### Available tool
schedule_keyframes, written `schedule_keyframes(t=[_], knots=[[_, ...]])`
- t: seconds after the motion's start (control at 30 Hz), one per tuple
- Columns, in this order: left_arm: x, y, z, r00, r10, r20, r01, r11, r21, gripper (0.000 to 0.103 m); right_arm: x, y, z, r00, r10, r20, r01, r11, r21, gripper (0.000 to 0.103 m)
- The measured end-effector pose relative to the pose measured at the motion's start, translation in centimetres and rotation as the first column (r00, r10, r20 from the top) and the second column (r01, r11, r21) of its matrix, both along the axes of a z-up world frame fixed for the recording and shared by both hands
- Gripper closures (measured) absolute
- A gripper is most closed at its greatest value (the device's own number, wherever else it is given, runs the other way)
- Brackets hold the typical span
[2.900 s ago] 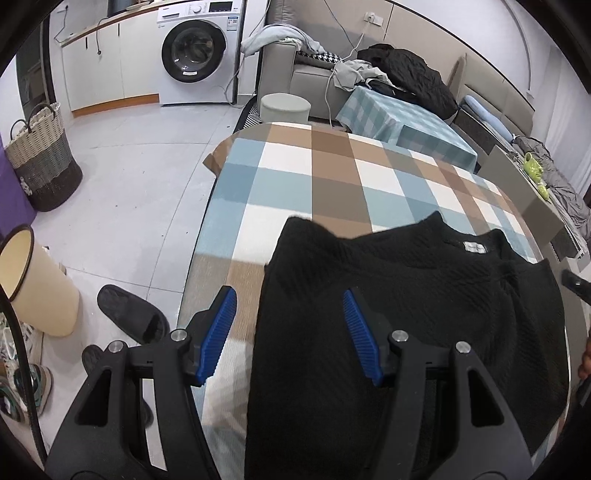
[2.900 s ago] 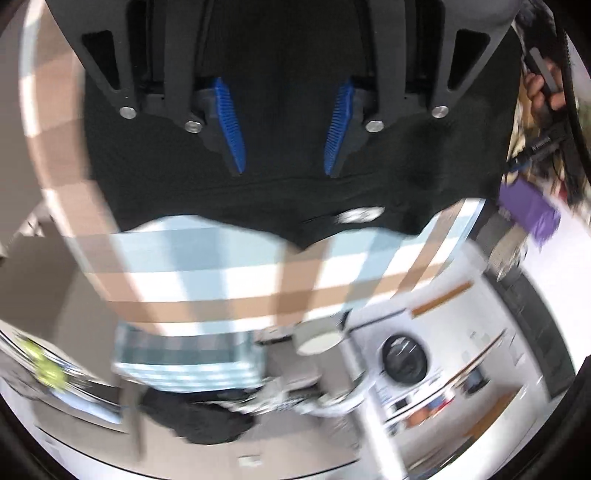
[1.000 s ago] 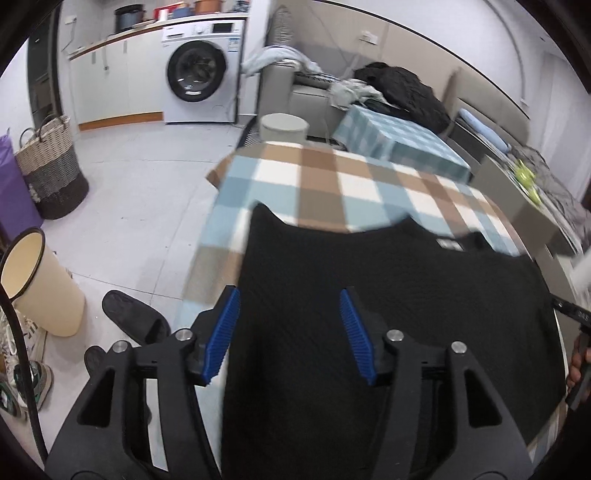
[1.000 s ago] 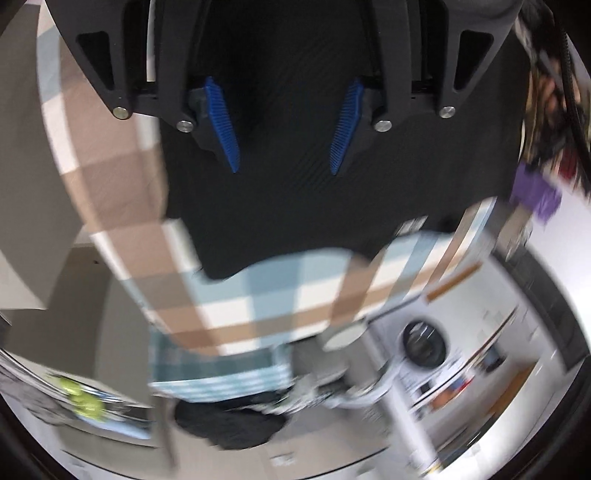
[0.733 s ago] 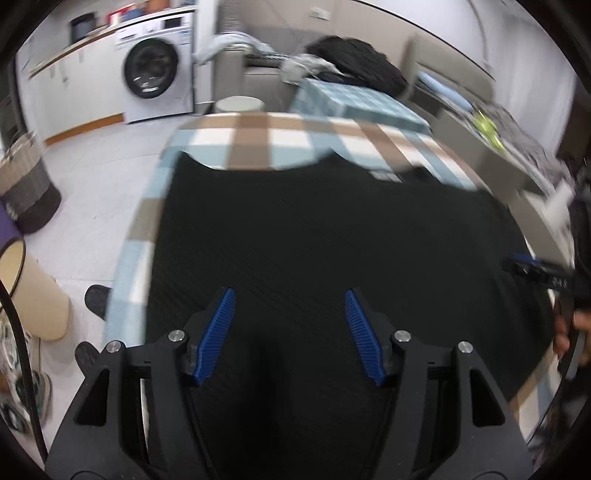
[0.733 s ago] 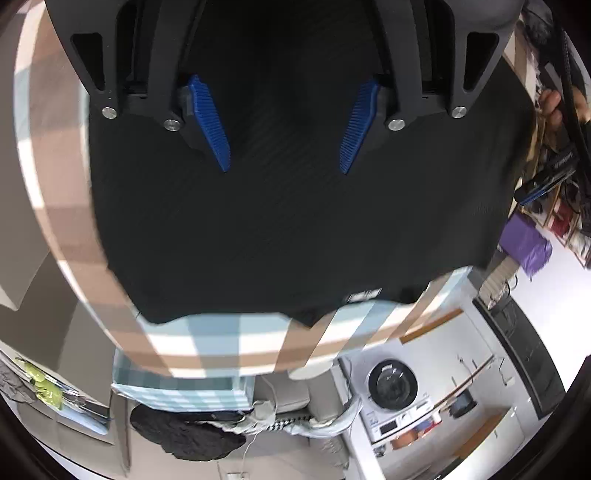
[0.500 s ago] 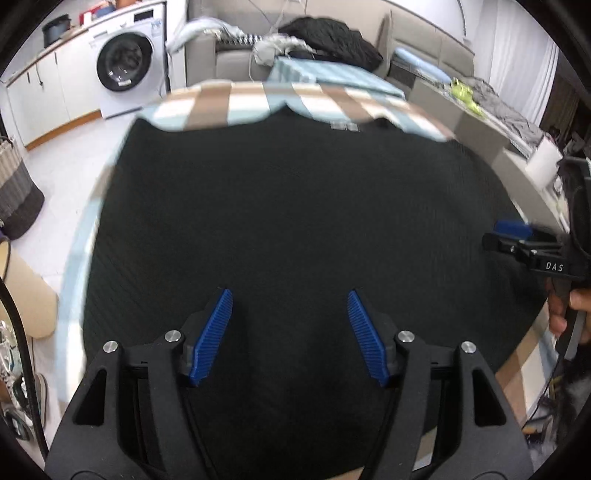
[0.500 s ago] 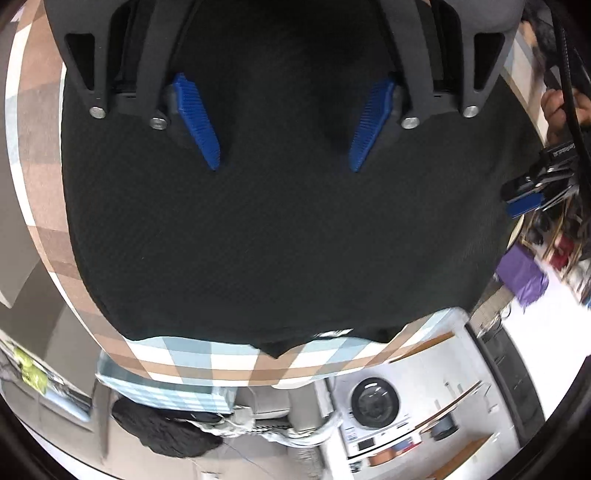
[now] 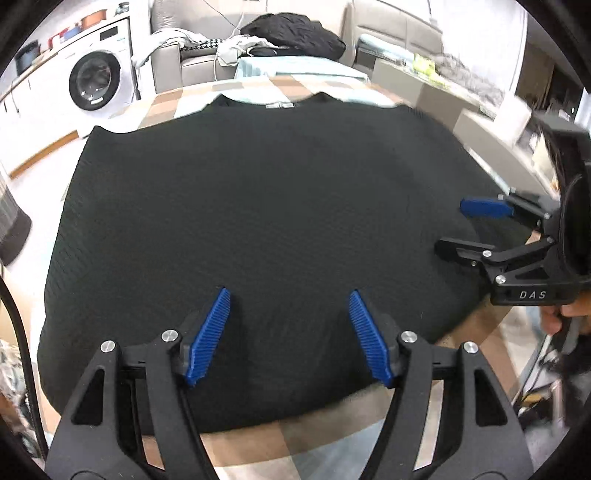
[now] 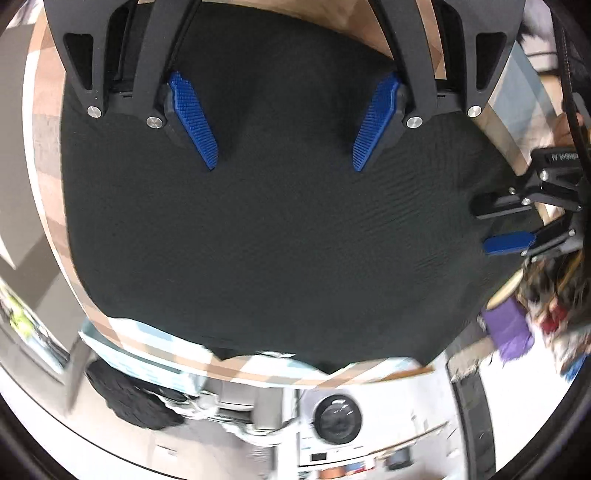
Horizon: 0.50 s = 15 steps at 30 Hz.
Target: Fold small clothes
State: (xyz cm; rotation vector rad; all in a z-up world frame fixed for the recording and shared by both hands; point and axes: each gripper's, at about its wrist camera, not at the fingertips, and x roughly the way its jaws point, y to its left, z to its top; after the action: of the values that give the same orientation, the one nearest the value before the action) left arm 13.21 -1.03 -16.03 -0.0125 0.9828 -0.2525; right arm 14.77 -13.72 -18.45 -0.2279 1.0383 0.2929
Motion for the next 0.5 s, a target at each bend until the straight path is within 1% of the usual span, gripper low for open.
schedule_keyframes(t=[0.07,0.1,0.2,0.27,0.33,0.43,0.47,0.5], knots=[[-1.0,-0.2,0.1,1.0,-0.013,0.013,0.013,0.999,0.036,0.038,-0.9,-0.2,0.0,1.0,0.008,0.023,-0.008,1.0,-0.017,0.025],[-1.3,0.0,0.1,1.0,-0.012,0.006,0.012,0.999,0.037,0.038,-0.9,-0.6,-0.1,1.0,0.0,0.02,0.0,1.0,-0.02,0.025],[-2.7,1.8,0.0,0.999,0.029,-0.034,-0.029,1.0,0.007,0.038,-1.9,-4.0,0.1,0.995,-0.096,0.014,0.096,0.995,-0.009,0.025],[-3.8,3.0,0.1,0.998,0.06,-0.033,-0.06,0.998,-0.005,0.038,-2.3,-5.9,0.2,0.989,-0.144,0.019,0.144,0.989,-0.017,0.025],[-4.9,4.6,0.2,0.993,0.109,-0.042,-0.11,0.994,-0.025,0.038,-3.0,-6.9,0.7,0.988,-0.151,0.02,0.151,0.988,0.01,0.026],[-6.3,7.1,0.5,0.981,0.178,-0.071,-0.185,0.975,-0.12,0.038,-3.3,-6.5,1.1,0.985,-0.172,0.015,0.172,0.985,0.017,0.025],[-6.7,8.0,0.7,0.975,0.206,-0.082,-0.217,0.962,-0.165,0.038,-3.3,-6.3,1.2,0.984,-0.178,0.011,0.178,0.983,0.036,0.025],[-7.4,9.1,0.9,0.964,0.246,-0.099,-0.262,0.94,-0.22,0.038,-3.4,-6.1,1.4,0.983,-0.183,0.005,0.182,0.981,0.074,0.025]])
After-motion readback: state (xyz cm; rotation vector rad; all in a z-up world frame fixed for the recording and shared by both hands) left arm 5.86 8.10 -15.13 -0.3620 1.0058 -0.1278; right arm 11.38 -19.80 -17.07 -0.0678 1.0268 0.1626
